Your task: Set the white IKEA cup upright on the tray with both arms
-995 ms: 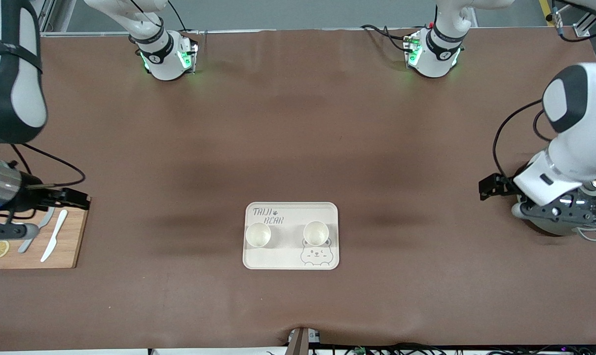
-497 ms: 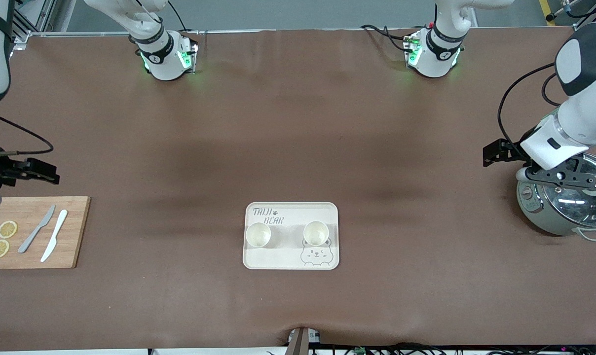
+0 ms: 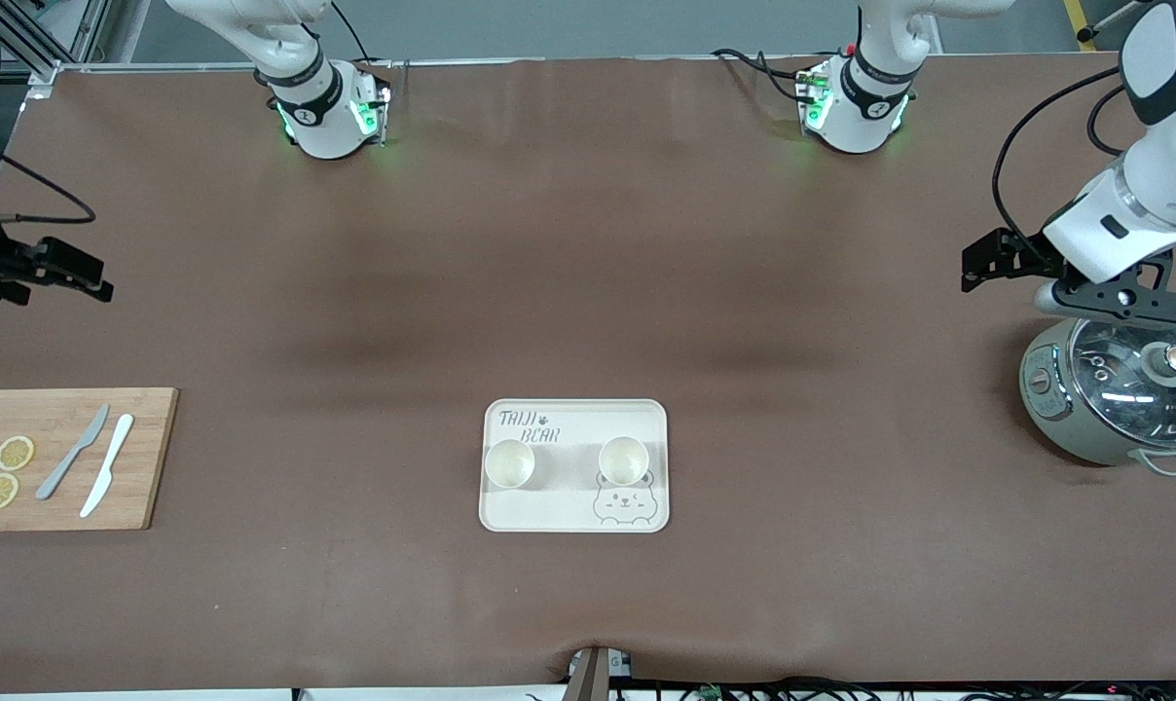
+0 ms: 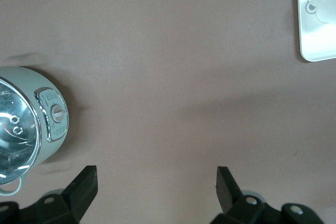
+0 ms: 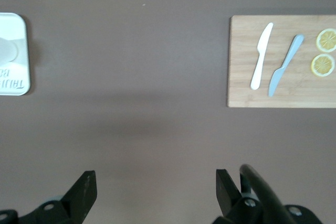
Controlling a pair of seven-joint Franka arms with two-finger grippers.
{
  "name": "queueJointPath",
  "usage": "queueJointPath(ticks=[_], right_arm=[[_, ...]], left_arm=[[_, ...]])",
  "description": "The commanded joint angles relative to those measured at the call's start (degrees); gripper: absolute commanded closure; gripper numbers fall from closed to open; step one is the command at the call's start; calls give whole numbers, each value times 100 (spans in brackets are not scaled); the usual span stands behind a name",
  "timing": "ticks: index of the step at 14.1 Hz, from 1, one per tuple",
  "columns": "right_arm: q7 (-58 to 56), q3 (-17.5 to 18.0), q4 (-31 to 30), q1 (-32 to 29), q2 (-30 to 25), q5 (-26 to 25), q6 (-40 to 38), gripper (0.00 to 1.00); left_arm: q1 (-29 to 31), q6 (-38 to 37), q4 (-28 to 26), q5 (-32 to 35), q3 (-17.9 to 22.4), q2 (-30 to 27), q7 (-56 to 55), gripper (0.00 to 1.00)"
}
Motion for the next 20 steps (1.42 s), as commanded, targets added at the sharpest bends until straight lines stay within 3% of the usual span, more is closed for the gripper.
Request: queueJointPath(ticks=[1, 5, 7, 12, 20], right_arm=[[361, 16, -394, 29, -311, 180, 114, 0], [152, 25, -158, 64, -233, 118, -27, 0], [213, 25, 37, 55, -145, 100, -80, 0], [292, 25, 46, 90, -110, 136, -124, 0], [284, 33, 28, 196, -144, 92, -80, 0]], left_arm=[[36, -9, -191, -77, -39, -245, 84, 0], [141, 0, -95, -77, -153, -236, 76, 0], [386, -9, 168, -77, -399, -149, 58, 0], [396, -351, 872, -77, -417, 133, 40, 0], [388, -351, 899, 2, -409, 212, 93, 0]])
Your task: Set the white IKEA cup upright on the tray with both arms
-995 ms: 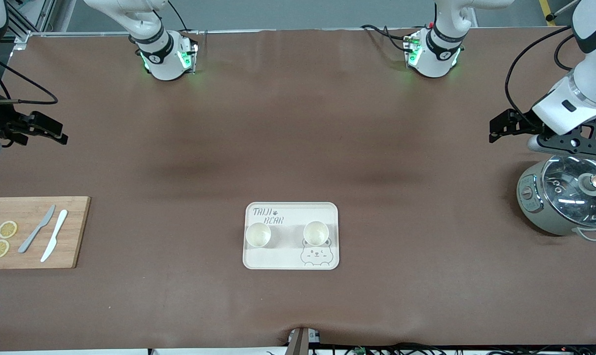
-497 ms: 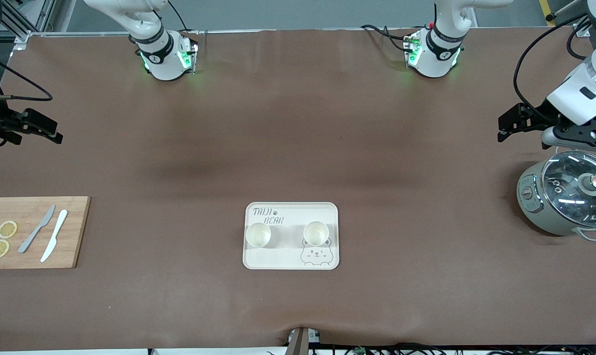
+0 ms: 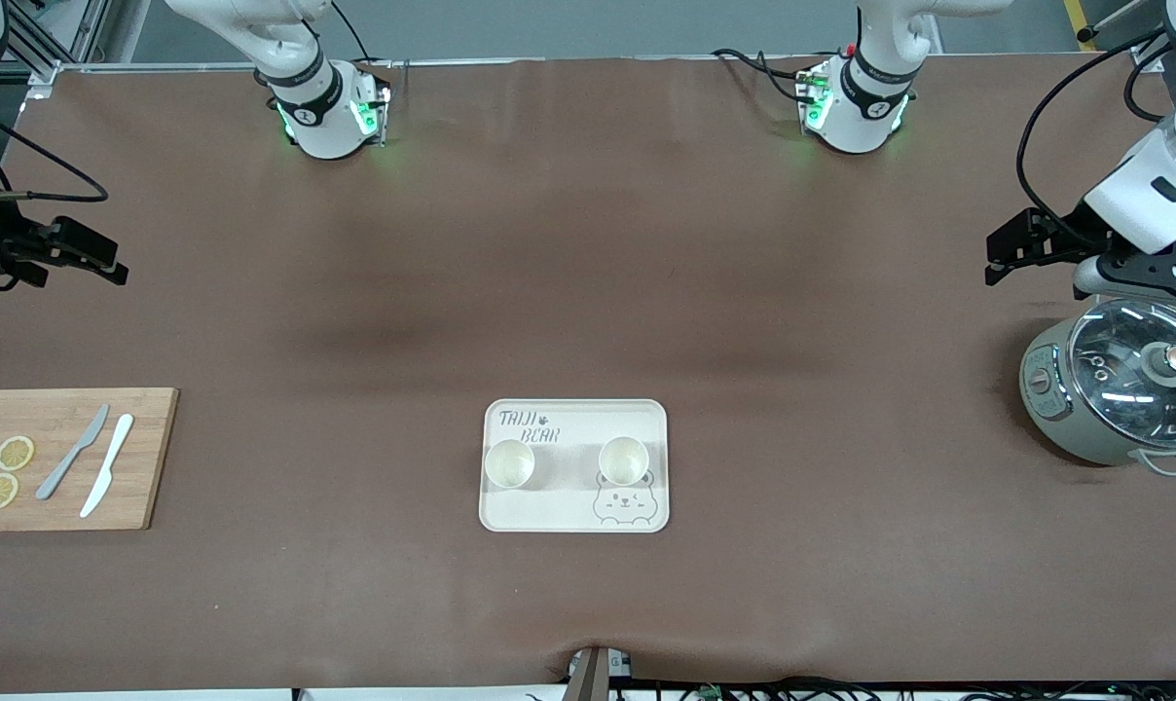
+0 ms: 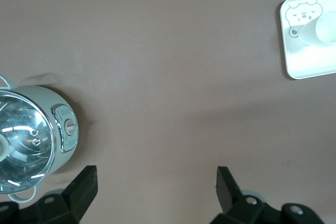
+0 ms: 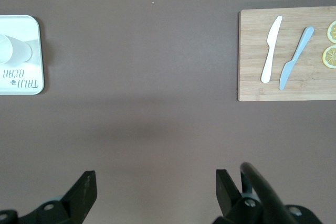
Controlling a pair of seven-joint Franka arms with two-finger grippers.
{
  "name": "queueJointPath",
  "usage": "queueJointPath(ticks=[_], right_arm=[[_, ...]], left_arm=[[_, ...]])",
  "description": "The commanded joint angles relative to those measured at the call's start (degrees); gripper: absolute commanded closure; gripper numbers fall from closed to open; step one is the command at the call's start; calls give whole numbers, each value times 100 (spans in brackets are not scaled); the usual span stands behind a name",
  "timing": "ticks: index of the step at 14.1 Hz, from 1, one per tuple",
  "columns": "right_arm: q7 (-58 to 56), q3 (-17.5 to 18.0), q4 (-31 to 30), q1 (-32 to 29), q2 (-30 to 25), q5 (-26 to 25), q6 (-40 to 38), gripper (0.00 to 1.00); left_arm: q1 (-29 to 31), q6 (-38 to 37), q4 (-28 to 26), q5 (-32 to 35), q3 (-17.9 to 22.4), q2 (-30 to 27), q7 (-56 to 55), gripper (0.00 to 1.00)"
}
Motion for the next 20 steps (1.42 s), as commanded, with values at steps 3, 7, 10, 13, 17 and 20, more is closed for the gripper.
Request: queueJointPath(ticks=[3, 7, 10, 13, 17, 20], right_arm=[[208, -5, 66, 114, -7, 24, 13, 0], [262, 4, 93, 211, 28, -125, 241, 0], [217, -5, 119, 211, 72, -134, 206, 0], [209, -5, 102, 194, 115, -125, 180, 0], [261, -5, 93, 229, 116, -125, 171, 0], [253, -5, 93, 255, 116, -134, 162, 0]], left_arm=[[105, -130, 163, 2, -74, 116, 93, 0], [61, -130, 163, 11, -74, 116, 93, 0], [52, -130, 172, 2, -74, 107, 85, 0], [43, -130, 172, -7, -74, 116, 41, 0], [35, -130, 172, -7, -83, 116, -3, 0], [35, -121, 172, 2, -83, 116, -3, 0]])
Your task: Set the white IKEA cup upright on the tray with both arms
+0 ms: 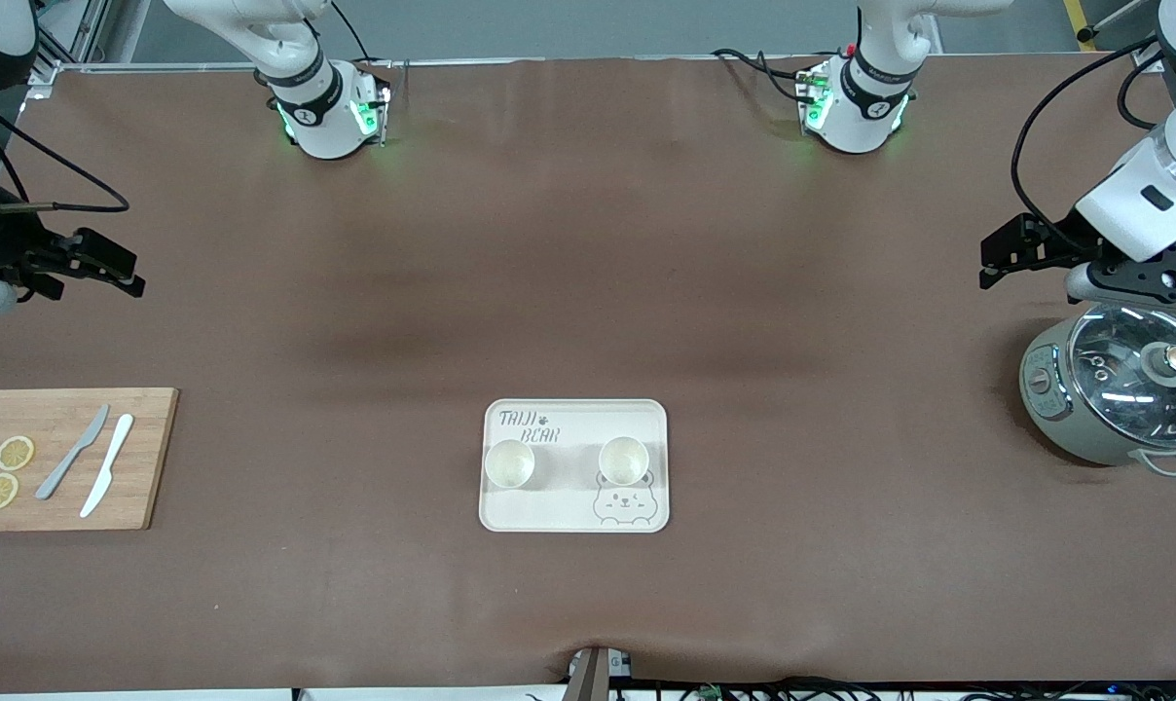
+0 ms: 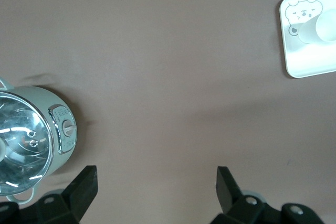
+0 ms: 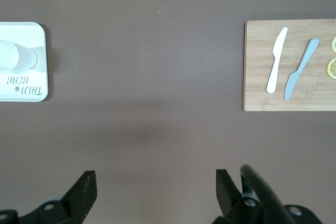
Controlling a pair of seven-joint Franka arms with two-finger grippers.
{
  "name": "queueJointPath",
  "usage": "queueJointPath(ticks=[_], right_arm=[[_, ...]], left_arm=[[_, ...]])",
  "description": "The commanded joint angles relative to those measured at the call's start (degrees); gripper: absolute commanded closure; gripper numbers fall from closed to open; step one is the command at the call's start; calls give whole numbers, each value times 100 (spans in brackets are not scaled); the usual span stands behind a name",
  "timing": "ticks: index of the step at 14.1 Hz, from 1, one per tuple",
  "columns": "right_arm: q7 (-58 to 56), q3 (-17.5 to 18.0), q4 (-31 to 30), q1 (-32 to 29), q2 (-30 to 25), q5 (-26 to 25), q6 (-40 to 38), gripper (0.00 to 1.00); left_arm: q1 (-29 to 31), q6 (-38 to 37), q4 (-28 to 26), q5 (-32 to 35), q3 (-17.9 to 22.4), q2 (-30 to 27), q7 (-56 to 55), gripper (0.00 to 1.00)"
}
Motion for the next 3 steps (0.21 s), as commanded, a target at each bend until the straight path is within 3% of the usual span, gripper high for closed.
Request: queueJointPath(ticks=[1, 3], right_arm=[[113, -5, 88, 53, 33, -88, -69, 0], [122, -5, 88, 53, 33, -88, -69, 0]], left_arm=[[41, -118, 145, -6, -41, 53, -3, 0], [41, -118, 145, 2, -41, 62, -3, 0]])
